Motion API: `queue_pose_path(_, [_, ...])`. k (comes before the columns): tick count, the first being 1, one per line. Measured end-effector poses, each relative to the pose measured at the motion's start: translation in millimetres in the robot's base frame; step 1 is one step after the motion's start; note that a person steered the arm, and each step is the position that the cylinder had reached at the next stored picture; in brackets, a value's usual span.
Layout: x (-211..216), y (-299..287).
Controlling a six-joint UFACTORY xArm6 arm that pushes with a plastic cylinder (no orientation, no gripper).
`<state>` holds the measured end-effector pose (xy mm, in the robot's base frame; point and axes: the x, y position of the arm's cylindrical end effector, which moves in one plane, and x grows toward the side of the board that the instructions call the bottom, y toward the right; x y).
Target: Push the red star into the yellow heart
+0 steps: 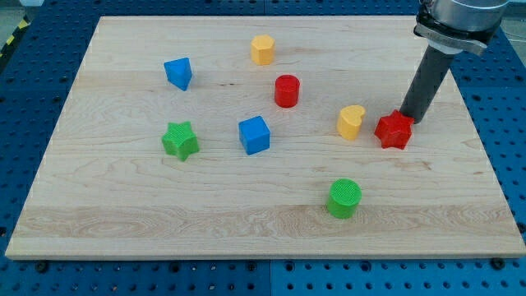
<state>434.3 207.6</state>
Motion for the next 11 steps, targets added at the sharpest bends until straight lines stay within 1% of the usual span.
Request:
queue_pose_path(2, [7,10])
queue_pose_path(4, [37,22])
queue_pose_path(5, [41,20])
queue_pose_path(9, [42,-35])
queue_pose_path(10, [44,-35])
queue_pose_path(11, [71,-24])
